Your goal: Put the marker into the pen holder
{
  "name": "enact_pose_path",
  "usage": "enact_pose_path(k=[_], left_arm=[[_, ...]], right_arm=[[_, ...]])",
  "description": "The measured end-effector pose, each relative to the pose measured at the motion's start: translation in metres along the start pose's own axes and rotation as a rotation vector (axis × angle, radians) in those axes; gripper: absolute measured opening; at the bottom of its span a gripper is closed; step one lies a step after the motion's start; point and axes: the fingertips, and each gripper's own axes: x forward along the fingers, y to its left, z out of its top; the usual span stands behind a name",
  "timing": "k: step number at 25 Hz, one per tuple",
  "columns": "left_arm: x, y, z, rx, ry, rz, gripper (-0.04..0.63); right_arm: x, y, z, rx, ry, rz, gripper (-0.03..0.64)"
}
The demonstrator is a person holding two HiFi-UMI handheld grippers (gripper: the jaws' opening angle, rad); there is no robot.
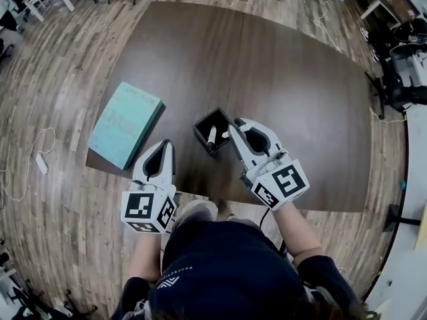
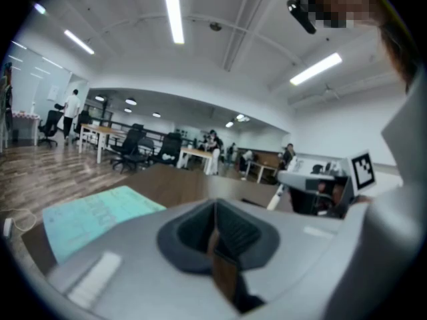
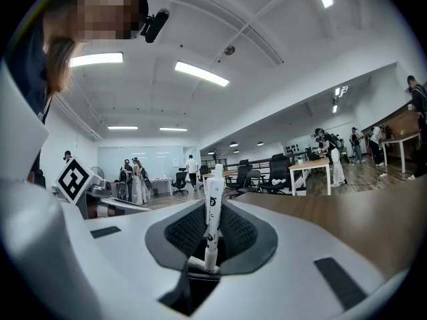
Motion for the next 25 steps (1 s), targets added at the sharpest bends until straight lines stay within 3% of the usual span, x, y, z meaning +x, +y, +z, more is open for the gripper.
enact_pose_path(k=[15, 25], left_arm=[[0.026, 0.018, -0.013, -0.024, 0.054, -0.043, 0.009], [0.033, 0.016, -0.016, -0.014, 0.069, -0.079, 0.009]], right_arm=[[0.012, -0.003, -0.036, -0.024, 0.083, -0.044, 0.051], [0.011, -0.005, -0.039, -0.001, 0.087, -0.067, 0.089]])
